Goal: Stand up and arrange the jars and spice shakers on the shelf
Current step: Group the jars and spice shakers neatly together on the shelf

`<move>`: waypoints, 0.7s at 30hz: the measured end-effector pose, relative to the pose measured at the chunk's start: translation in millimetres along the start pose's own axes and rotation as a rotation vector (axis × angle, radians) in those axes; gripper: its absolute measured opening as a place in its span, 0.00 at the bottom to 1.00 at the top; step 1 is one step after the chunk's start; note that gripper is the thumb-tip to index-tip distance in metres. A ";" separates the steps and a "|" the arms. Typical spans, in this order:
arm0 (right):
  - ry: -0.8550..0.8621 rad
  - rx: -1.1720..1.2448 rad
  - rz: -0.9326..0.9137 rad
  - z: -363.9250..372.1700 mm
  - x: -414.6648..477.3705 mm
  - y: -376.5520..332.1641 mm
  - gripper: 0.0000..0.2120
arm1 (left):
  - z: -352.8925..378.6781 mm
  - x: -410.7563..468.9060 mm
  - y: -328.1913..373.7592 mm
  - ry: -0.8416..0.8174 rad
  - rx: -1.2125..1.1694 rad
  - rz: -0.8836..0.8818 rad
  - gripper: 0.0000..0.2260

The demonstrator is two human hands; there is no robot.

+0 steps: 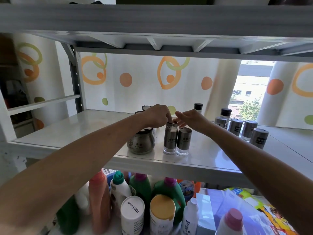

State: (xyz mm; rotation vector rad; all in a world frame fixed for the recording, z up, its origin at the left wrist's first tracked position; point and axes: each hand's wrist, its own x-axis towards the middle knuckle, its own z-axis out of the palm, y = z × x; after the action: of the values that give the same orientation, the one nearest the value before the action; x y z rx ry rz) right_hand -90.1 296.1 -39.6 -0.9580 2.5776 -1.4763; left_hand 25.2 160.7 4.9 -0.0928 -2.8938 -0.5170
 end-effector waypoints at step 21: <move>-0.007 -0.007 0.004 2.4 -11.1 -8.0 0.17 | -3.9 -11.2 5.8 -0.019 0.028 0.005 0.23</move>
State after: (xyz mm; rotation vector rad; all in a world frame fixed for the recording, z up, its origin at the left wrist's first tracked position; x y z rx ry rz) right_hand -76.4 297.0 -37.7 -0.9566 2.5804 -1.4612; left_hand 37.5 164.4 8.1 -0.1006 -2.9177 -0.4769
